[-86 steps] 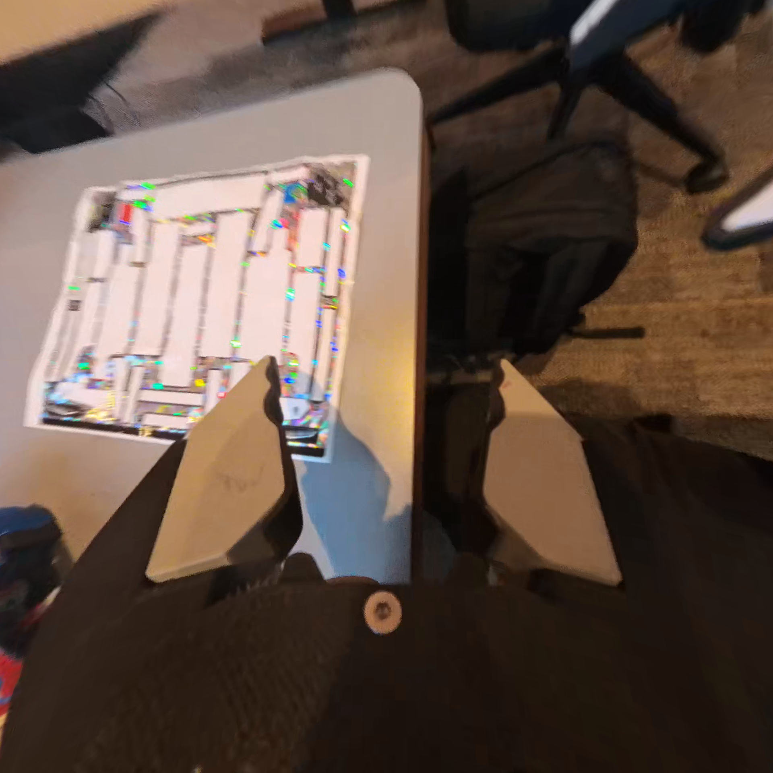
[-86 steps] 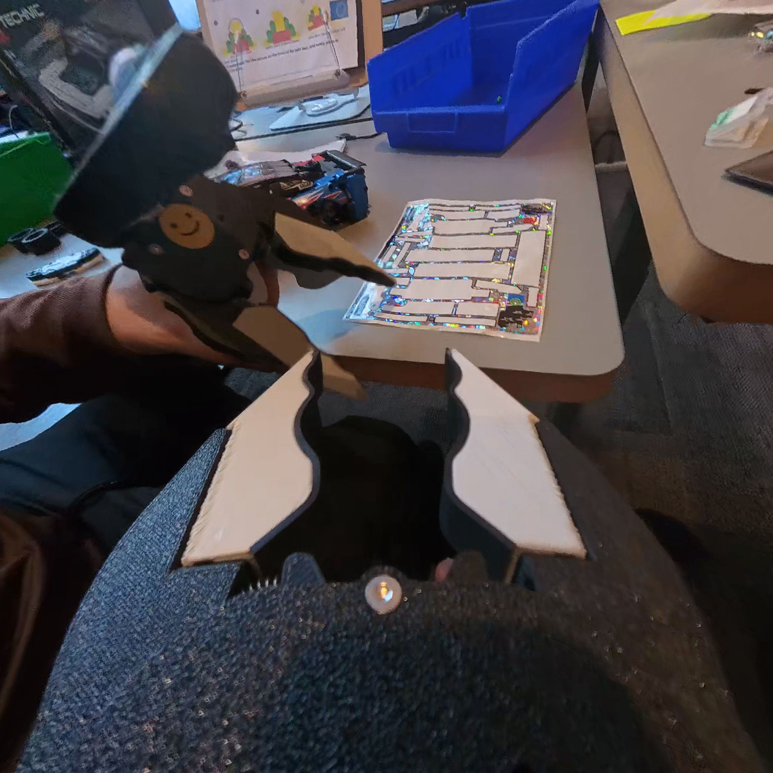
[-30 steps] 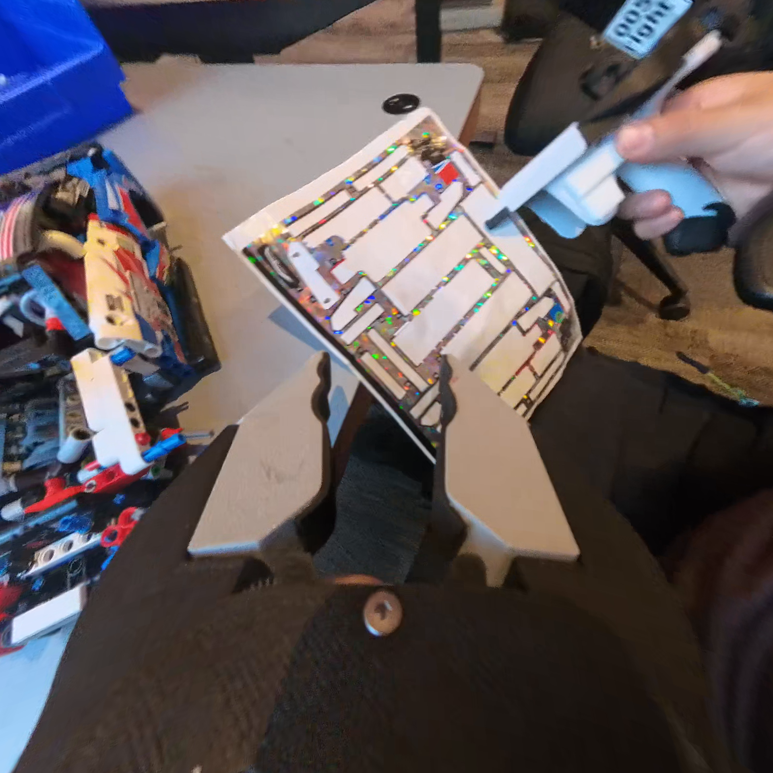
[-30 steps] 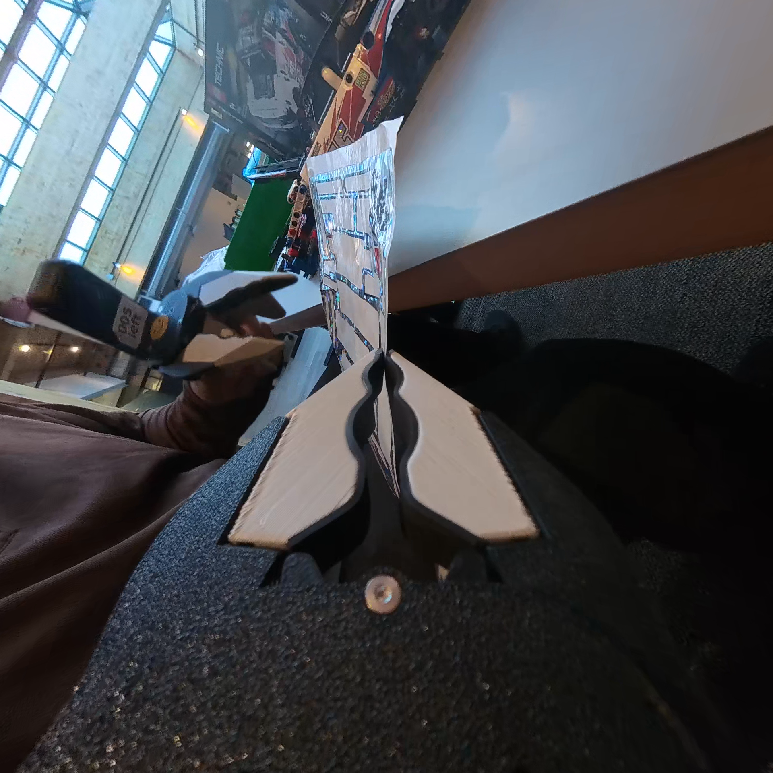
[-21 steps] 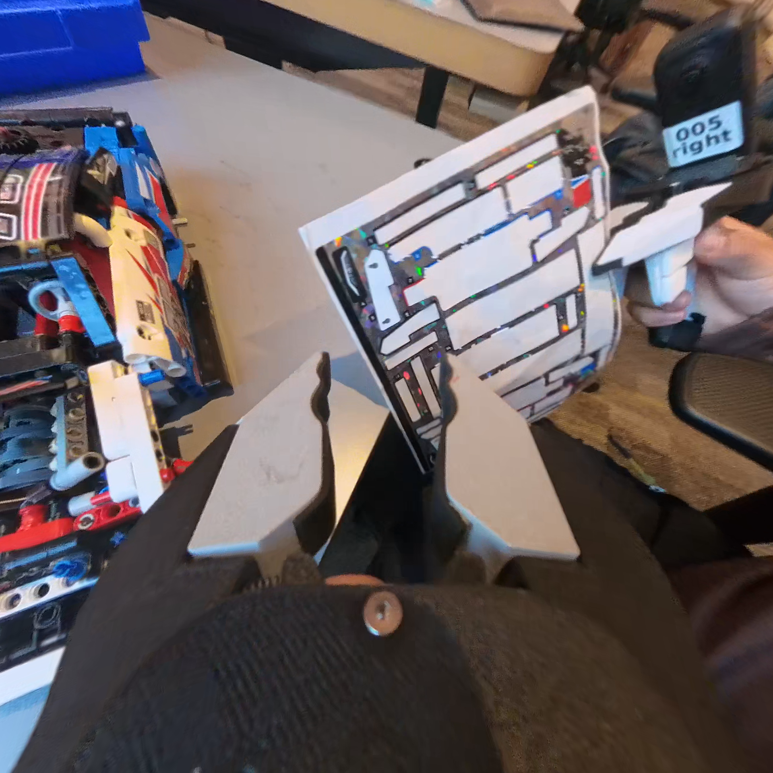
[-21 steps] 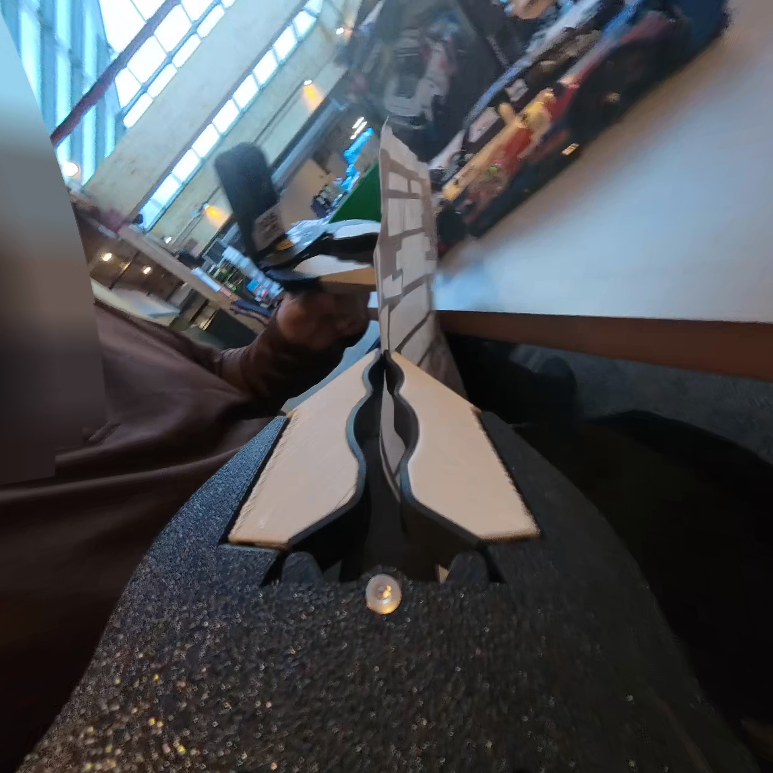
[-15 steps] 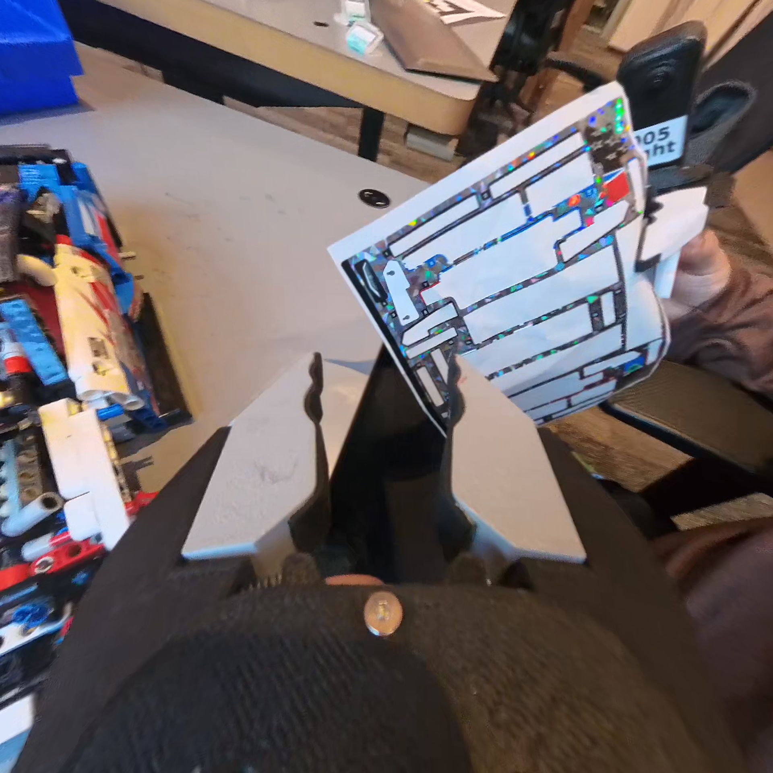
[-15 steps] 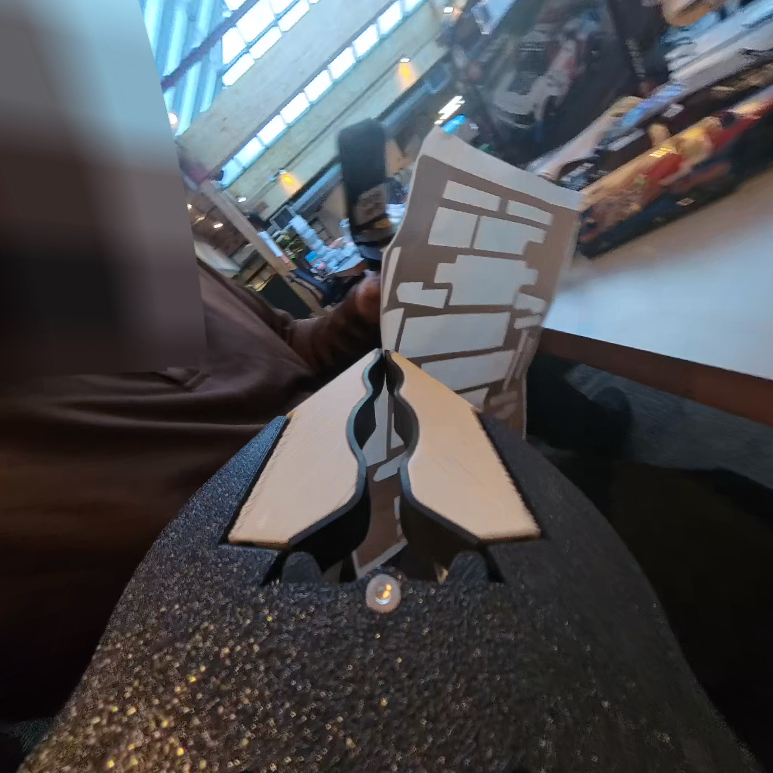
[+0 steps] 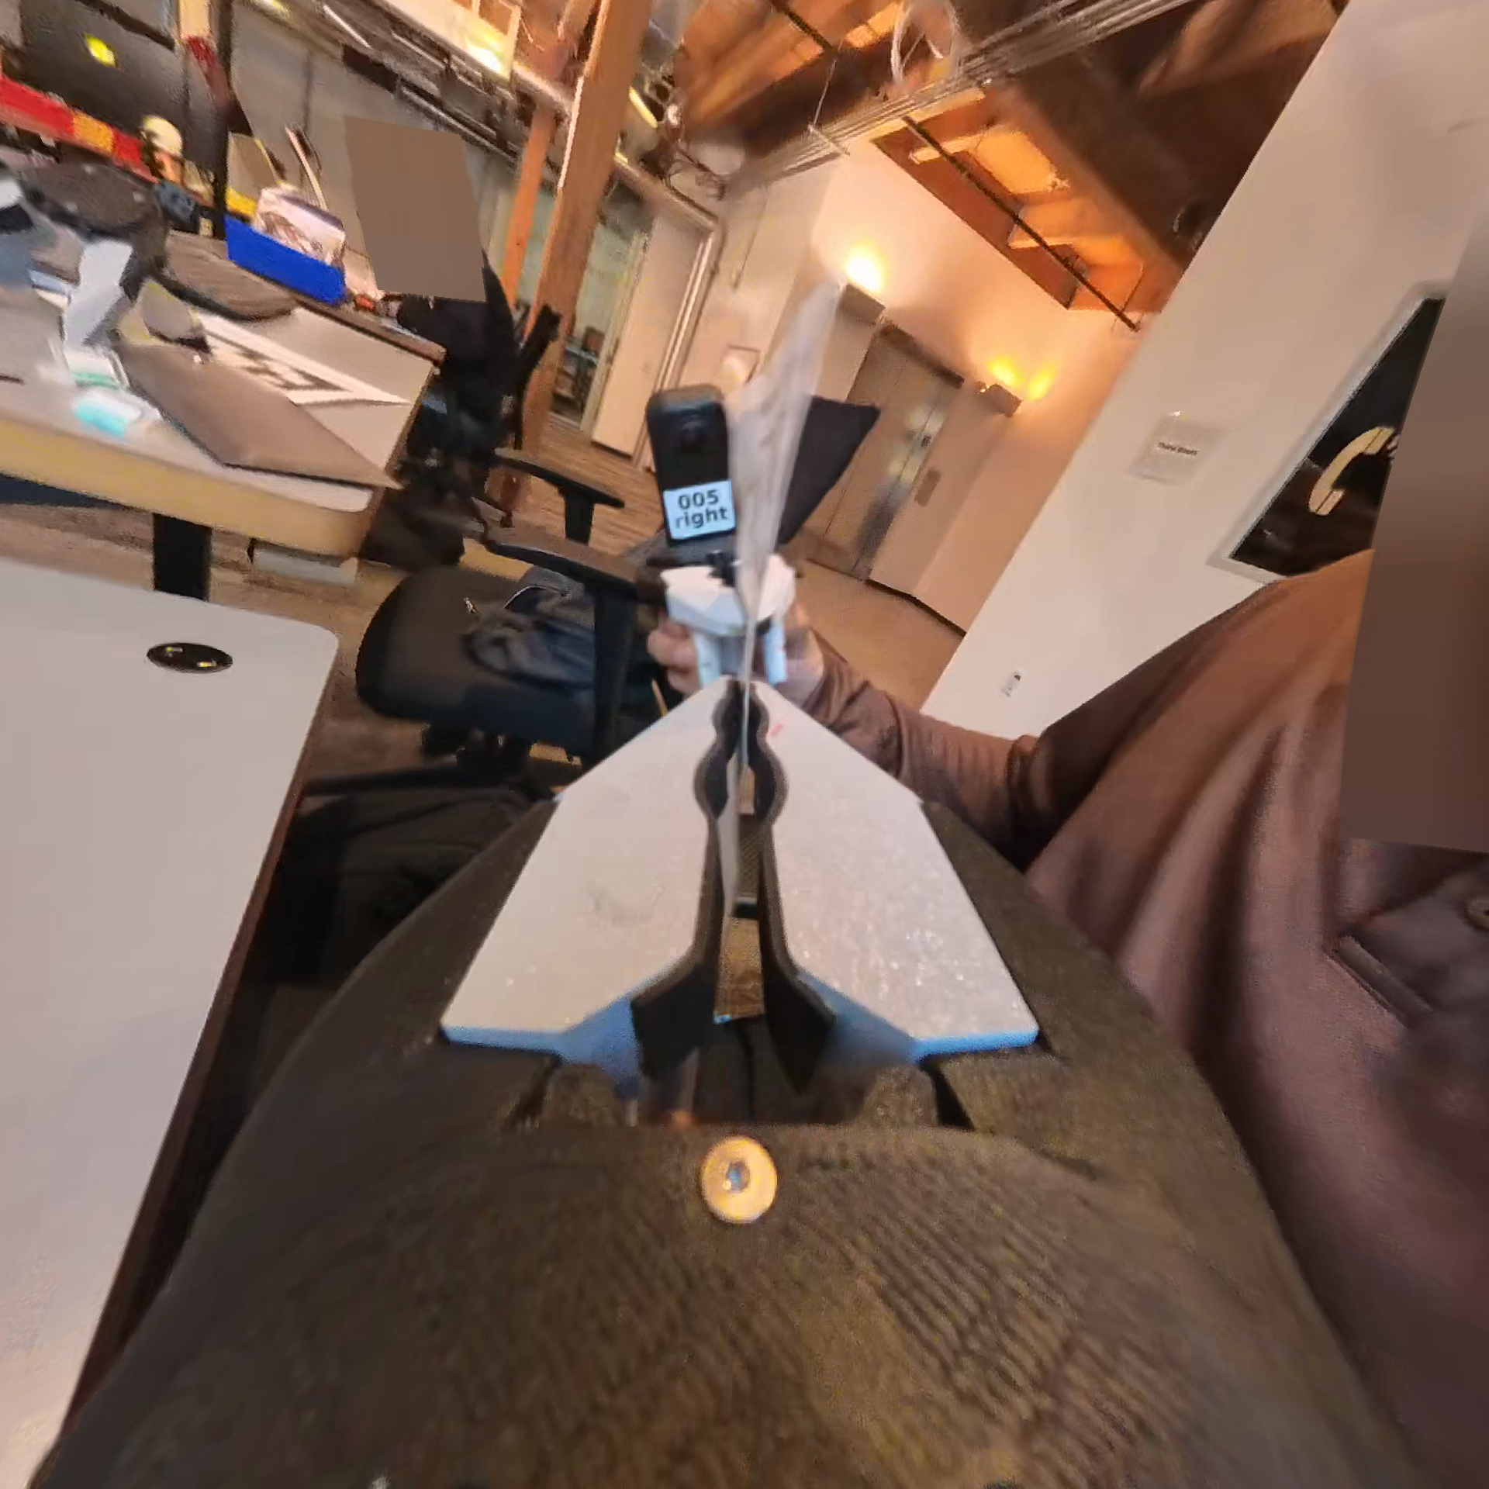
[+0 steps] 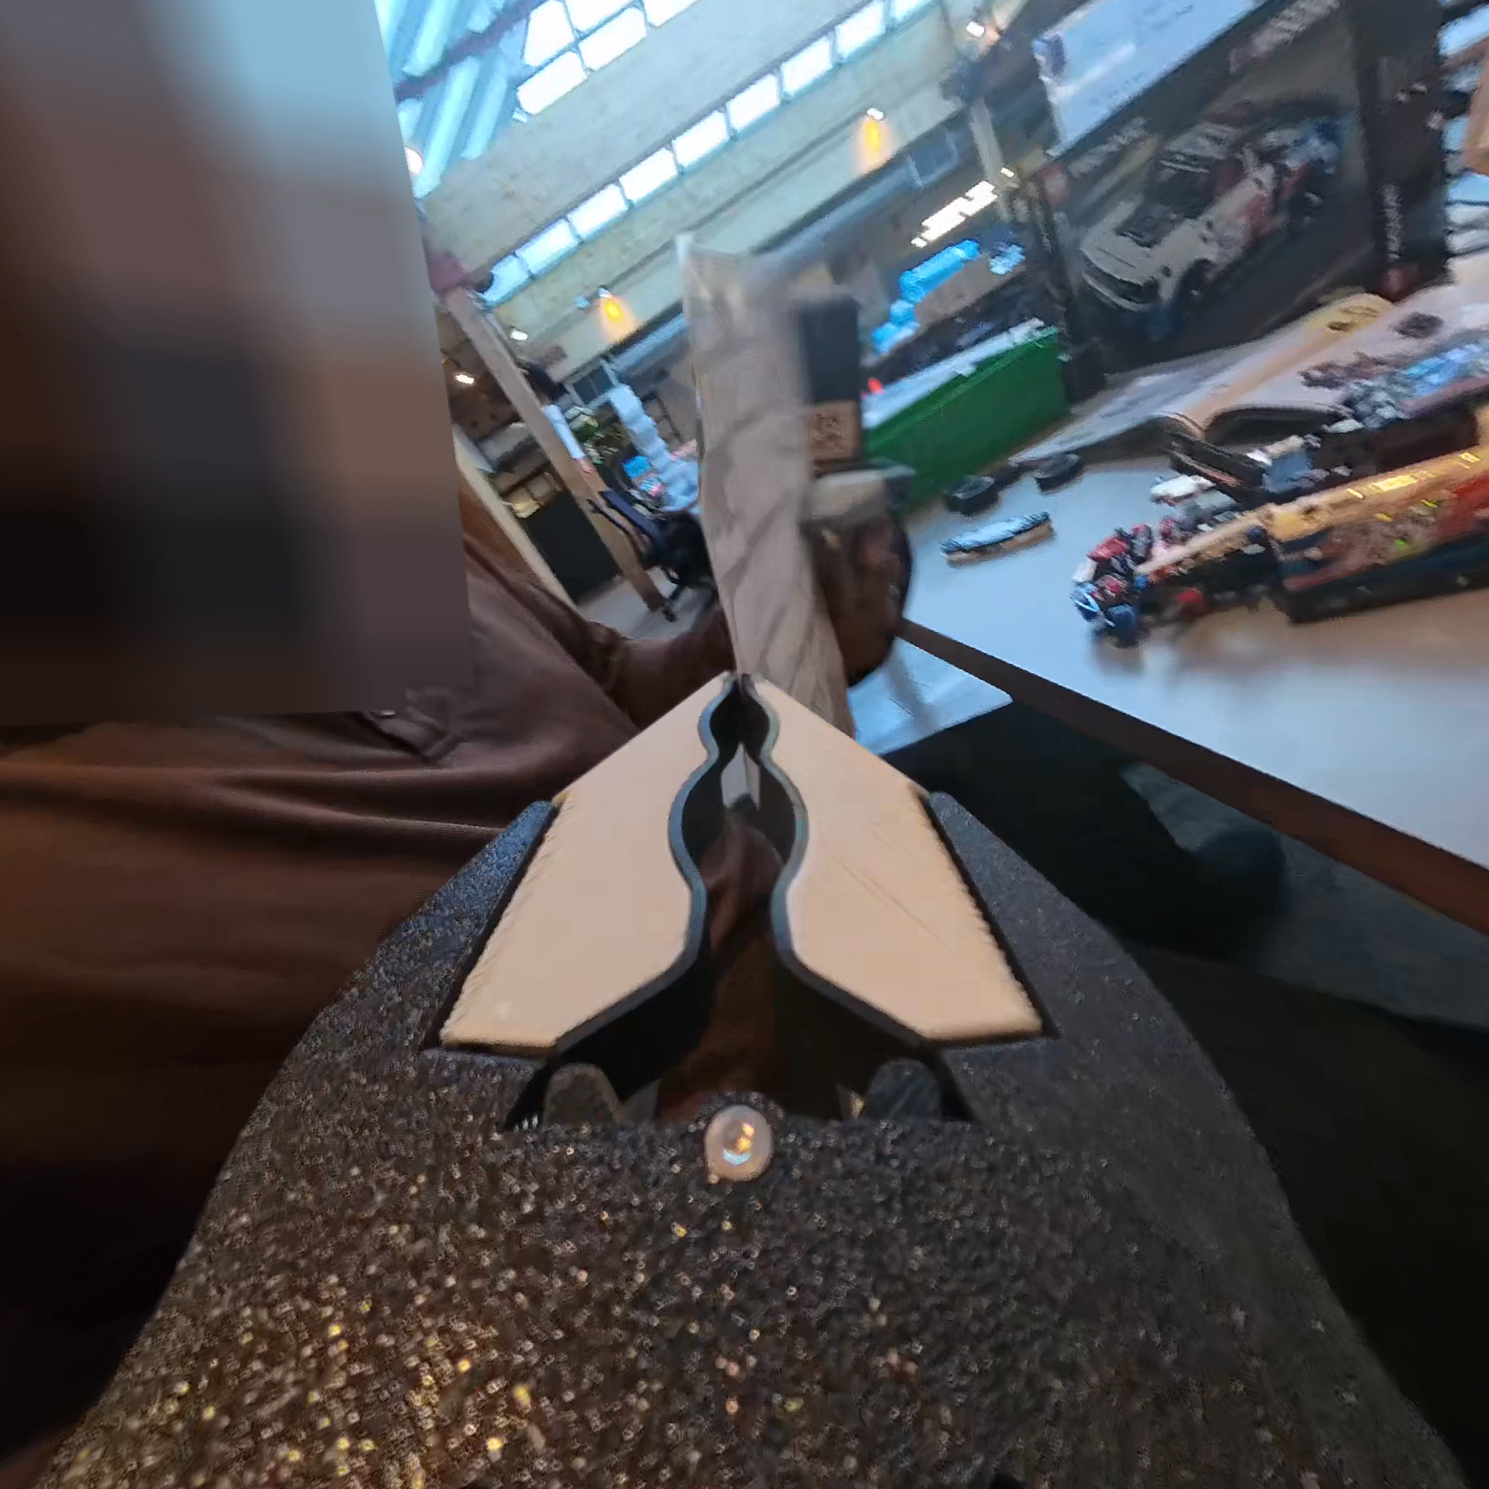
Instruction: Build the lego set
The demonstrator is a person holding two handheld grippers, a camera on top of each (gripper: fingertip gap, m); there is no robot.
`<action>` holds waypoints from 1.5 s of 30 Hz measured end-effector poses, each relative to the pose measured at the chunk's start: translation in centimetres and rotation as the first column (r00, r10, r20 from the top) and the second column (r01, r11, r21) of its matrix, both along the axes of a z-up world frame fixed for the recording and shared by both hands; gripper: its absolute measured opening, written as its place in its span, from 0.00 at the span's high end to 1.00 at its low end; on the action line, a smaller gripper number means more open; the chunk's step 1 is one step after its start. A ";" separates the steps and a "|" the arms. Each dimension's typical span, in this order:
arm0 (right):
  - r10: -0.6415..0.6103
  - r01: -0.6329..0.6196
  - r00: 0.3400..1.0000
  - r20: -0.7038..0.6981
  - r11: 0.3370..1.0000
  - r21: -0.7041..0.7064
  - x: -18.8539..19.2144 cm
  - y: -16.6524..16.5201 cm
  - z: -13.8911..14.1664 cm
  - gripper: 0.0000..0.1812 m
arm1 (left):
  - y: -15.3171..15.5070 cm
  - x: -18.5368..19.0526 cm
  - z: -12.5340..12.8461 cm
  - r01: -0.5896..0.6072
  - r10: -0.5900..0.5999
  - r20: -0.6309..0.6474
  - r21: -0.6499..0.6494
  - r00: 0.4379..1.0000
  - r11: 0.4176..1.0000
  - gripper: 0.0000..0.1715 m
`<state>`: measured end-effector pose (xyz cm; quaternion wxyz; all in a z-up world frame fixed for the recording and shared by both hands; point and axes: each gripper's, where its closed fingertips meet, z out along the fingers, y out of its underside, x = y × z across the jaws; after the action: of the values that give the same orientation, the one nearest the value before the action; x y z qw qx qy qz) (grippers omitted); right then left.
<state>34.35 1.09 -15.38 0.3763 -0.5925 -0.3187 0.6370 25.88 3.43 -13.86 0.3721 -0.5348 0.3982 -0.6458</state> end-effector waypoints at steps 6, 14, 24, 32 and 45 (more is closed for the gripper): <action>-0.022 0.028 0.997 0.079 0.997 -0.072 -1.8 -0.2 -1.5 1.00 | -1.7 -2.3 1.5 -0.089 0.089 -0.009 0.061 0.996 0.994 0.98; -0.216 0.254 0.940 0.266 0.960 -0.118 -3.1 3.1 -4.1 0.95 | -1.1 -4.6 -0.5 -0.308 0.314 -0.149 0.059 0.938 0.949 1.00; -0.349 0.058 0.781 0.518 0.866 0.496 -11.9 2.3 1.3 0.77 | -2.1 -4.3 -4.8 -0.247 0.231 -0.334 -0.006 0.914 0.969 1.00; 0.084 -0.159 0.852 0.516 0.982 0.102 -14.6 1.0 -1.4 1.00 | -2.7 -5.8 -4.1 -0.241 0.269 -0.304 0.126 0.914 0.962 0.95; -0.326 0.107 0.830 0.453 0.890 0.444 -13.3 4.0 0.4 0.88 | -0.9 -6.6 -4.9 -0.347 0.328 -0.288 -0.015 0.900 0.938 1.00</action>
<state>21.00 5.13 -14.97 0.4612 -0.6842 -0.4600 0.3280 19.26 2.57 -18.80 0.4002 -0.6938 0.3268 -0.5016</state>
